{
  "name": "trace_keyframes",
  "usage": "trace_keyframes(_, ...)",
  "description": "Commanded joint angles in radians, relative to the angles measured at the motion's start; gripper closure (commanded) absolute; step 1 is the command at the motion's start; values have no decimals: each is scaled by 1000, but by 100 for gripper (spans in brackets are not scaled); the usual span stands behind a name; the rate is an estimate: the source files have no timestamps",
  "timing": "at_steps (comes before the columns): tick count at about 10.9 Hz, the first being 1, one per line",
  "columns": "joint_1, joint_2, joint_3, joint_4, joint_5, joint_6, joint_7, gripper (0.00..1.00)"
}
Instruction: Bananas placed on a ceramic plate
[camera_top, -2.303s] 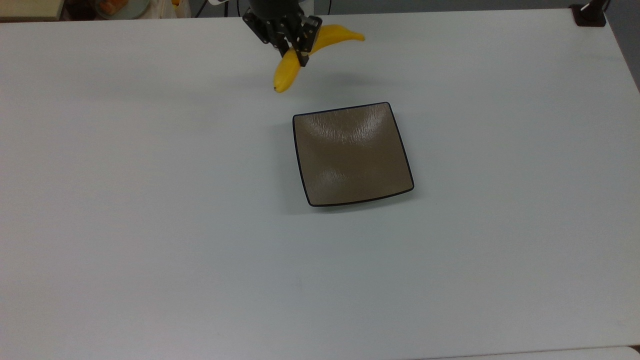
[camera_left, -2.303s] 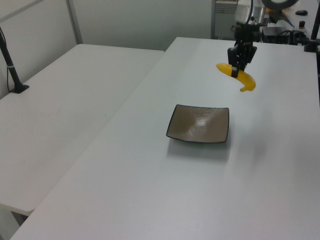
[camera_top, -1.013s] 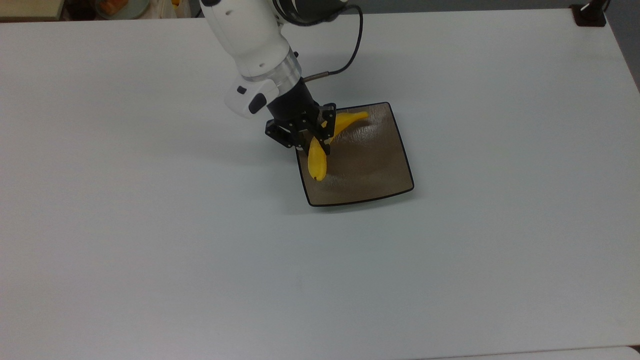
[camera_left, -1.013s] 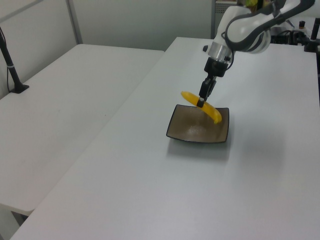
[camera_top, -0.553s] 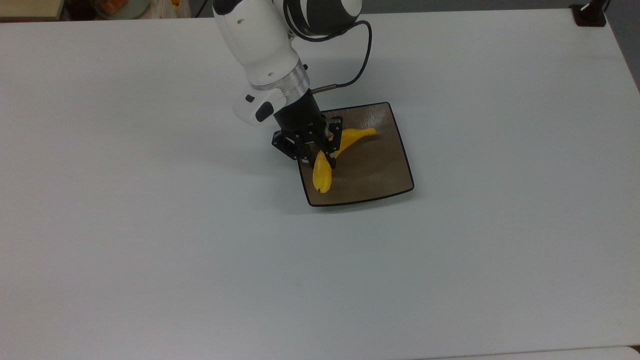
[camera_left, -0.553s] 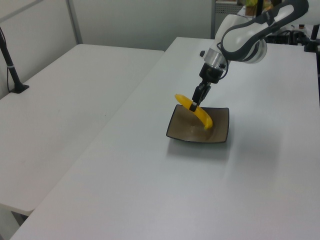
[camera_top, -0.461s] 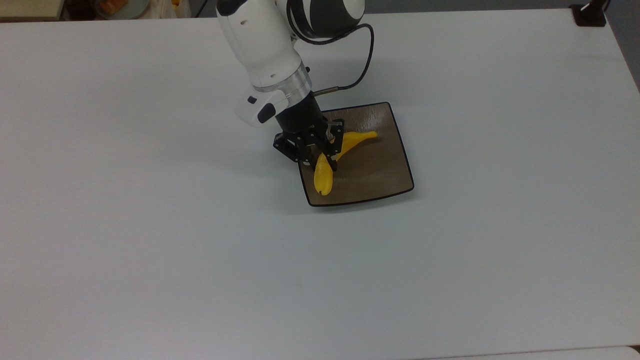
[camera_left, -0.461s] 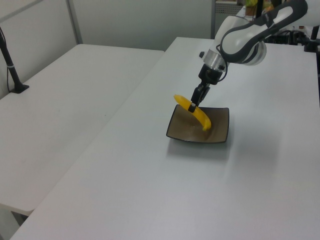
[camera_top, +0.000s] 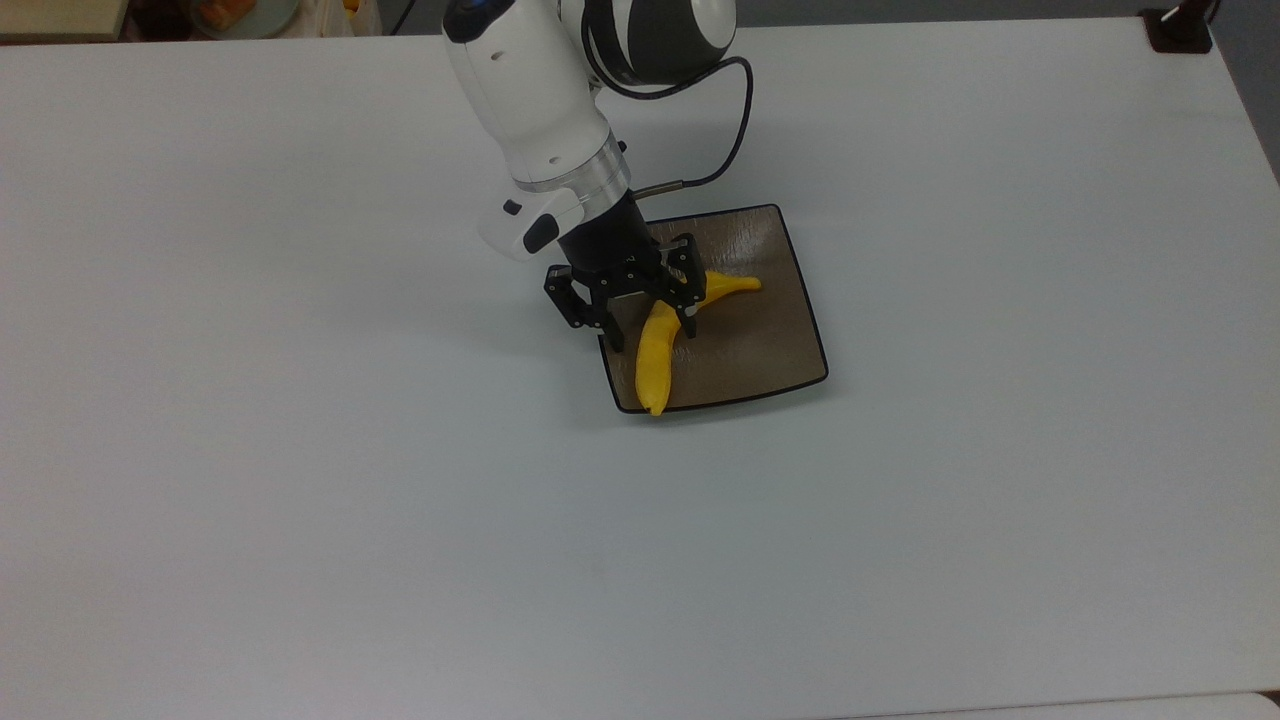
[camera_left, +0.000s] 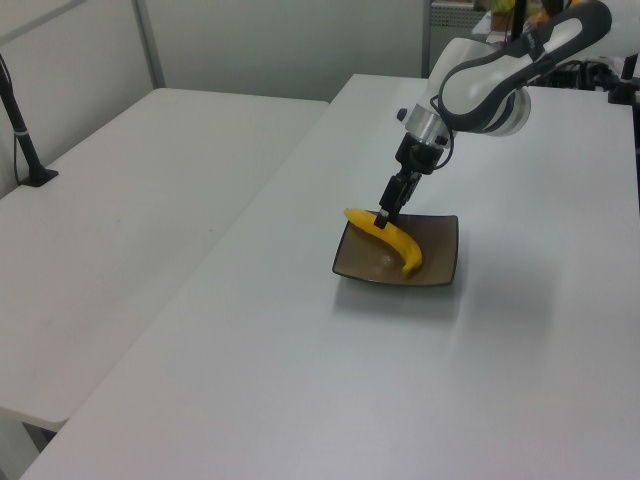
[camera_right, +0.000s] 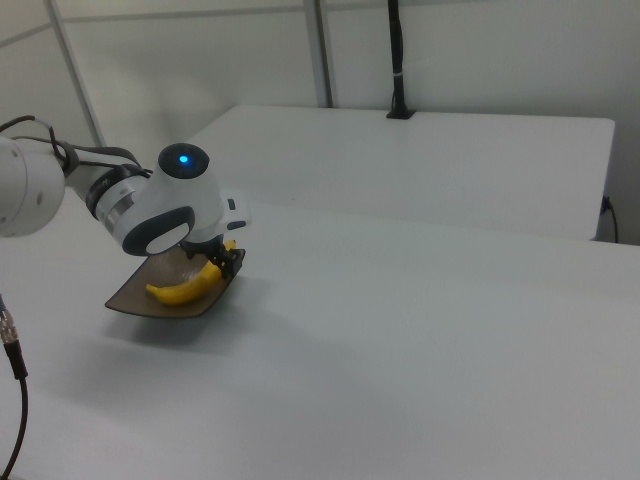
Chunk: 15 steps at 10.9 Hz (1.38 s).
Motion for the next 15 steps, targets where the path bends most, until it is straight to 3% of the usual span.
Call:
trace_keyframes(1, 12, -37, 0, 8, 24, 8, -5, 0)
trace_keyframes(4, -16, -163, -14, -1, 5, -119, 45, 0)
trace_keyframes(5, -45, -213, -16, 0, -31, -191, 56, 0)
trace_keyframes(9, -83, -387, -77, 19, -281, -527, 93, 0)
trace_keyframes(12, -79, -429, -146, 168, -421, -876, 149, 0)
trace_keyframes(15, -45, -432, -151, 252, -496, -969, 275, 0)
